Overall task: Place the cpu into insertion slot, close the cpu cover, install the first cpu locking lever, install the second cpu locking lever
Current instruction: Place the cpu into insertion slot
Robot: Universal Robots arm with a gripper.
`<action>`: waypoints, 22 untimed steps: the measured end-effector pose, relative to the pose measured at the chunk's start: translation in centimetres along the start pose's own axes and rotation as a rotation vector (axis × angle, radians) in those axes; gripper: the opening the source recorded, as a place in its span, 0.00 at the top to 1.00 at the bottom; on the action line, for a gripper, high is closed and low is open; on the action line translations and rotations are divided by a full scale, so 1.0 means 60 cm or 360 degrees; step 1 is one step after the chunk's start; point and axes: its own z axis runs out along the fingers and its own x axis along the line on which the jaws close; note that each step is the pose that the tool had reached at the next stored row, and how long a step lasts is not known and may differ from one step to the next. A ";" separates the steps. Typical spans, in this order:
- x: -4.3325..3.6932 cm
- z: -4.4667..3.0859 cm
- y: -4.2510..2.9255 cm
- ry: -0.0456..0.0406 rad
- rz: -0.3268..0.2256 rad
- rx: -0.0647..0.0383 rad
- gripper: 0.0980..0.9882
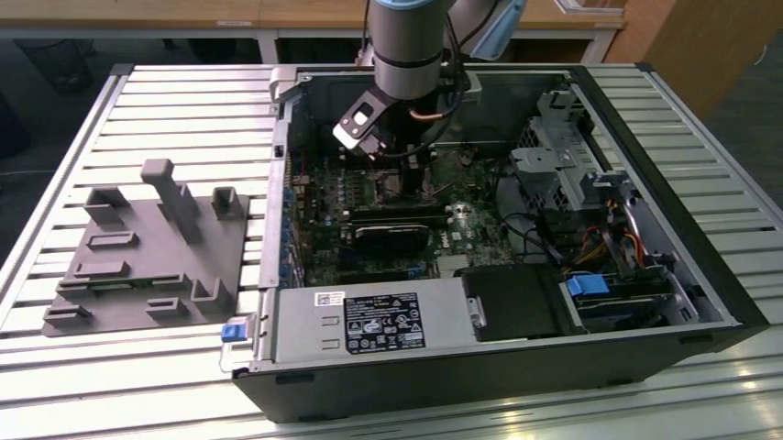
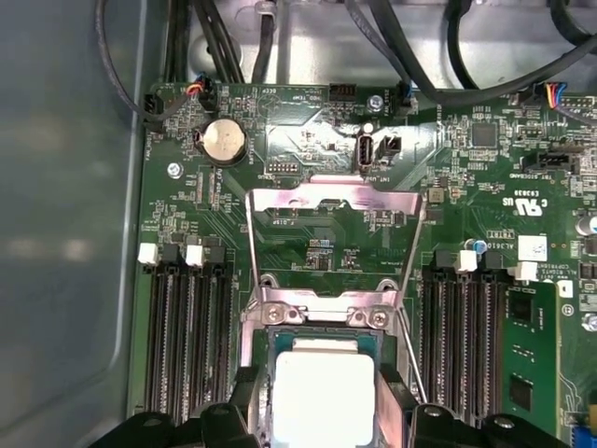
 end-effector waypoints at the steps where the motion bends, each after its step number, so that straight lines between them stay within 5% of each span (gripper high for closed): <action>1: 0.000 -0.002 0.000 0.0000 0.0000 0.0001 0.42; 5: 0.000 -0.009 0.001 0.0000 0.0000 0.0005 0.44; 16: -0.005 -0.012 0.001 0.0000 0.0000 0.0007 0.97; 22: -0.005 -0.013 0.001 0.0000 0.0000 0.0008 0.99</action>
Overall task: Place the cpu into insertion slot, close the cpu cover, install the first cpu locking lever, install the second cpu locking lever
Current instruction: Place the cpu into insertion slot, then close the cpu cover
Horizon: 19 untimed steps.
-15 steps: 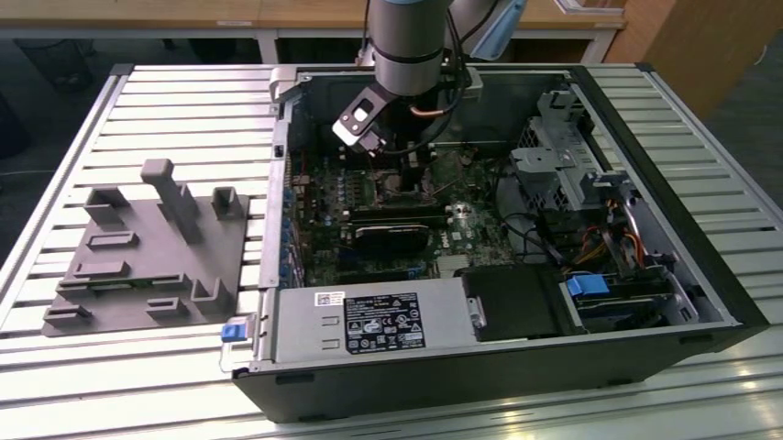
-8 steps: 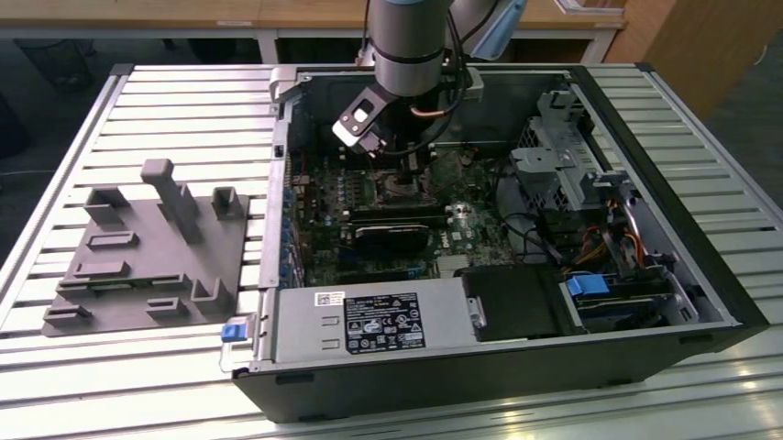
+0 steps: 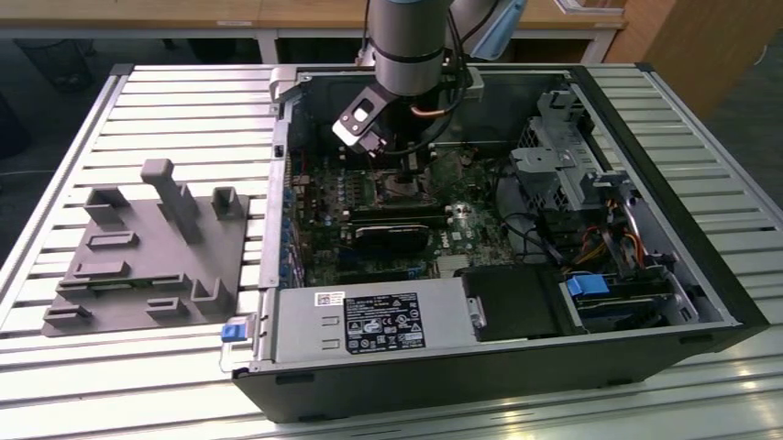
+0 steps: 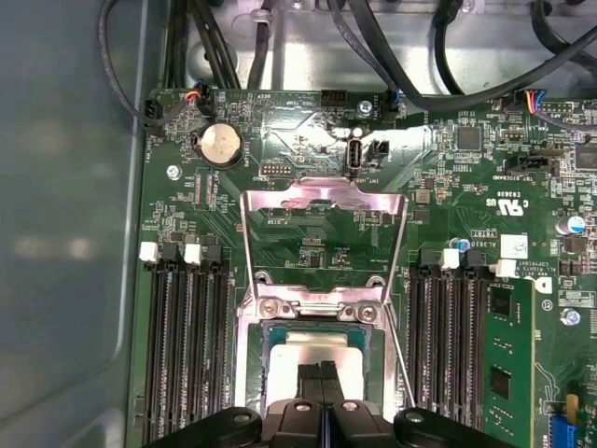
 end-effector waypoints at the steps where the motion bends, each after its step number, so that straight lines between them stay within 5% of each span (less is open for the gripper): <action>1: 0.000 0.000 0.000 0.0000 0.0000 0.0000 0.99; 19: 0.001 -0.016 0.001 0.0000 0.0000 0.0004 0.99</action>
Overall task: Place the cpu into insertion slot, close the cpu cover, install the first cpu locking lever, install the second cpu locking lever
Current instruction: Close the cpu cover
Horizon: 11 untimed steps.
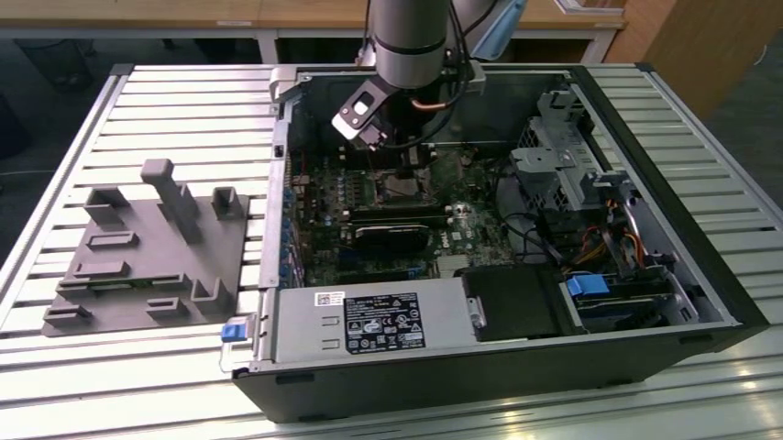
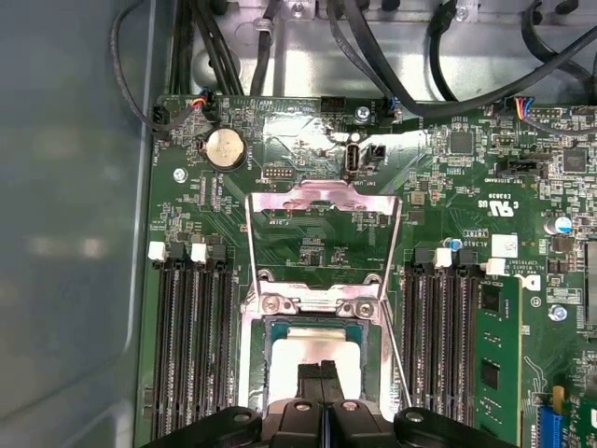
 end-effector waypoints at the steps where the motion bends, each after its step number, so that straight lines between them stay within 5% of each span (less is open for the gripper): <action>1: 0.000 -0.001 0.000 0.0000 0.0000 0.0000 0.99; 11: 0.000 -0.006 0.001 0.0000 0.0000 0.0001 0.99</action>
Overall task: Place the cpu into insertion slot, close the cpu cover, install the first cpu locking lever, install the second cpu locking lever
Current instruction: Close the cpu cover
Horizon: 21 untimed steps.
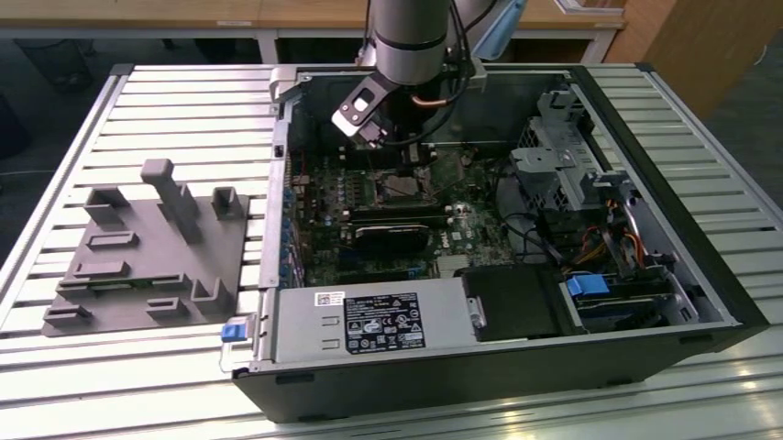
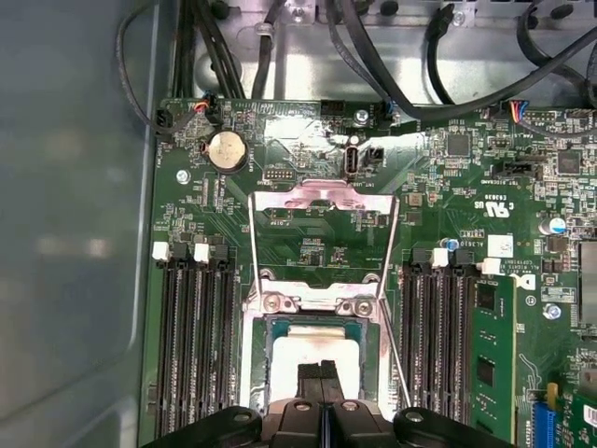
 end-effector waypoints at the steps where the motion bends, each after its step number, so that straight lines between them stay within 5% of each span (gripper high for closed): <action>1: 0.000 0.000 0.000 0.0000 0.0000 0.0000 0.99; 21: 0.001 -0.024 0.002 0.0000 0.0000 0.0003 0.99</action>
